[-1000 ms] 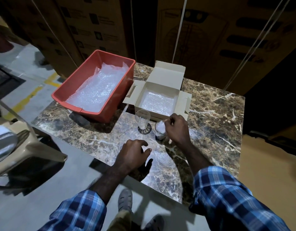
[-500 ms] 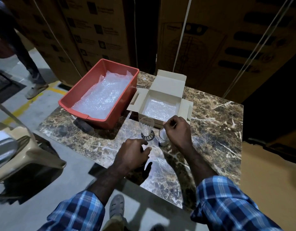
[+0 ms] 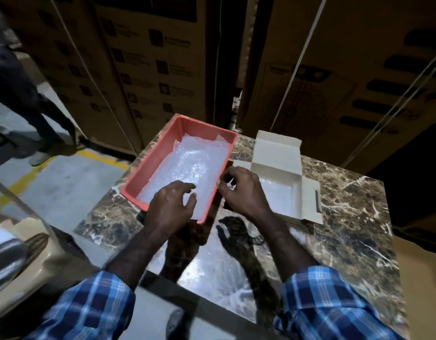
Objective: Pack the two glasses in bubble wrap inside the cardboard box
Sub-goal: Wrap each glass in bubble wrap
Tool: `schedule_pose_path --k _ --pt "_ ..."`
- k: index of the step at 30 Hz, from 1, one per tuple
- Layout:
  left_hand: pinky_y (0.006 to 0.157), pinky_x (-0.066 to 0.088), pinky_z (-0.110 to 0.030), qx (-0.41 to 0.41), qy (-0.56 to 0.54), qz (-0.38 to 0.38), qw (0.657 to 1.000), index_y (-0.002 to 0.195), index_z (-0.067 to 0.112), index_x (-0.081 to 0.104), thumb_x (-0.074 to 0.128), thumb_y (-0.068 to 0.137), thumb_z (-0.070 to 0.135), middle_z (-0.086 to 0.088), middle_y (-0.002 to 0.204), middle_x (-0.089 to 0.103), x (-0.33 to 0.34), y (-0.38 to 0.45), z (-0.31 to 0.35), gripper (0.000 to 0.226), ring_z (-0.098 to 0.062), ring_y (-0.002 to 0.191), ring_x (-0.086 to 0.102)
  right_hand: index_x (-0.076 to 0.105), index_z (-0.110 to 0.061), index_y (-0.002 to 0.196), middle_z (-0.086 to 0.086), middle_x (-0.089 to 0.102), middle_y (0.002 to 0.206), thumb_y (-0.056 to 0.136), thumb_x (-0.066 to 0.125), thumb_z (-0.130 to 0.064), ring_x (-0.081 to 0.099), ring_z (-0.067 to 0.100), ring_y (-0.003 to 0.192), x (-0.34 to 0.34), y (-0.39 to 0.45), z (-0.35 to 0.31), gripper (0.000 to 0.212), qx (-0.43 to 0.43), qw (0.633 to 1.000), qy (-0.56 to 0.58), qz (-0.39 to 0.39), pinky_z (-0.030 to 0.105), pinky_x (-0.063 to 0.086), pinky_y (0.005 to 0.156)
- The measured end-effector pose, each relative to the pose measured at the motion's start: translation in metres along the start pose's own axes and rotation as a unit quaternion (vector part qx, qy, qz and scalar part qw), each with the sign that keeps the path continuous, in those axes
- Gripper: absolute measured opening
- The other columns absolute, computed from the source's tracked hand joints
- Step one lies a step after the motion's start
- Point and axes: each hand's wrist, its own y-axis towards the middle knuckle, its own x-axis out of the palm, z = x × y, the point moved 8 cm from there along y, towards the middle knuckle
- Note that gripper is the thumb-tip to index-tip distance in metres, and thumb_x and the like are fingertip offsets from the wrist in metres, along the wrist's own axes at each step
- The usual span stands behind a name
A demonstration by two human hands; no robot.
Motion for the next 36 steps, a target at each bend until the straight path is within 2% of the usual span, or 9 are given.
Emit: schedule_pose_path --k 4,8,12,19,25,28,30,33,36 --pt "0.085 0.050 -0.030 -0.009 0.055 -0.141 0.988 0.111 0.015 0.076 0.066 0.088 0.009 -0.004 0.107 0.075 -0.008 0.032 -0.063 0.026 -0.025 0.093 0.068 0.074 -0.013 0.109 0.003 0.073 0.106 0.091 0.068 -0.020 0.064 0.017 0.093 0.059 0.023 -0.027 0.020 -0.015 0.990 -0.045 -0.133 0.025 0.045 0.079" --pt "0.083 0.043 -0.021 0.005 0.111 -0.313 0.943 0.123 0.020 0.070 0.062 0.092 0.013 0.000 0.115 0.072 0.009 0.049 -0.097 0.033 -0.017 0.099 0.067 0.070 -0.017 0.122 0.004 0.070 0.121 0.092 0.069 -0.026 0.060 0.021 0.113 0.121 0.026 -0.029 0.032 0.007 0.947 -0.126 -0.294 0.033 0.050 0.095" --pt "0.095 0.045 -0.023 0.020 0.153 -0.400 0.903 0.128 0.025 0.066 0.067 0.091 0.023 0.007 0.125 0.068 0.031 0.055 -0.115 0.037 -0.014 0.111 0.062 0.067 -0.023 0.123 0.007 0.065 0.123 0.090 0.069 -0.031 0.059 0.025 0.113 0.157 0.026 -0.023 0.034 0.030 0.923 -0.172 -0.342 0.039 0.050 0.095" --pt "0.097 0.046 -0.025 -0.004 0.131 -0.432 0.892 0.125 0.027 0.068 0.076 0.086 0.033 0.006 0.128 0.066 0.046 0.059 -0.133 0.040 -0.012 0.115 0.060 0.072 -0.026 0.113 0.008 0.069 0.111 0.091 0.065 -0.027 0.061 0.025 0.105 0.173 0.030 -0.019 0.023 0.038 0.926 -0.174 -0.334 0.039 0.050 0.091" --pt "0.092 0.048 -0.025 -0.007 0.117 -0.438 0.891 0.122 0.028 0.069 0.077 0.085 0.041 0.002 0.127 0.066 0.052 0.061 -0.136 0.040 -0.012 0.111 0.063 0.073 -0.023 0.097 0.000 0.071 0.096 0.093 0.055 -0.023 0.056 0.024 0.103 0.168 0.036 -0.023 0.018 0.009 0.917 -0.248 -0.313 0.050 0.031 0.098" --pt "0.092 0.047 -0.025 -0.004 0.108 -0.443 0.890 0.122 0.026 0.070 0.075 0.086 0.045 0.003 0.128 0.066 0.053 0.062 -0.134 0.041 -0.013 0.113 0.062 0.069 -0.027 0.116 -0.004 0.070 0.110 0.090 0.062 -0.043 0.053 0.020 0.113 0.172 0.034 -0.017 0.031 0.028 0.908 -0.223 -0.352 0.049 0.026 0.101" --pt "0.090 0.043 -0.023 0.003 0.119 -0.446 0.887 0.122 0.025 0.070 0.074 0.087 0.045 0.002 0.127 0.066 0.054 0.062 -0.131 0.041 -0.013 0.116 0.060 0.063 -0.030 0.125 -0.005 0.069 0.115 0.089 0.063 -0.047 0.053 0.018 0.115 0.174 0.033 -0.015 0.040 0.032 0.899 -0.227 -0.373 0.047 0.025 0.102" --pt "0.091 0.042 -0.024 0.005 0.125 -0.448 0.885 0.121 0.026 0.070 0.073 0.088 0.042 0.001 0.127 0.066 0.054 0.062 -0.131 0.037 -0.013 0.118 0.059 0.069 -0.026 0.102 -0.002 0.071 0.099 0.093 0.060 -0.027 0.059 0.021 0.102 0.173 0.037 -0.020 0.013 0.006 0.912 -0.232 -0.338 0.048 0.028 0.100" --pt "0.097 0.040 -0.023 0.005 0.119 -0.449 0.885 0.123 0.025 0.069 0.070 0.091 0.039 0.000 0.132 0.063 0.054 0.064 -0.133 0.035 -0.014 0.123 0.056 0.064 -0.021 0.093 0.003 0.070 0.095 0.094 0.053 -0.016 0.059 0.025 0.094 0.171 0.038 -0.022 0.013 0.014 0.918 -0.237 -0.318 0.048 0.032 0.098"
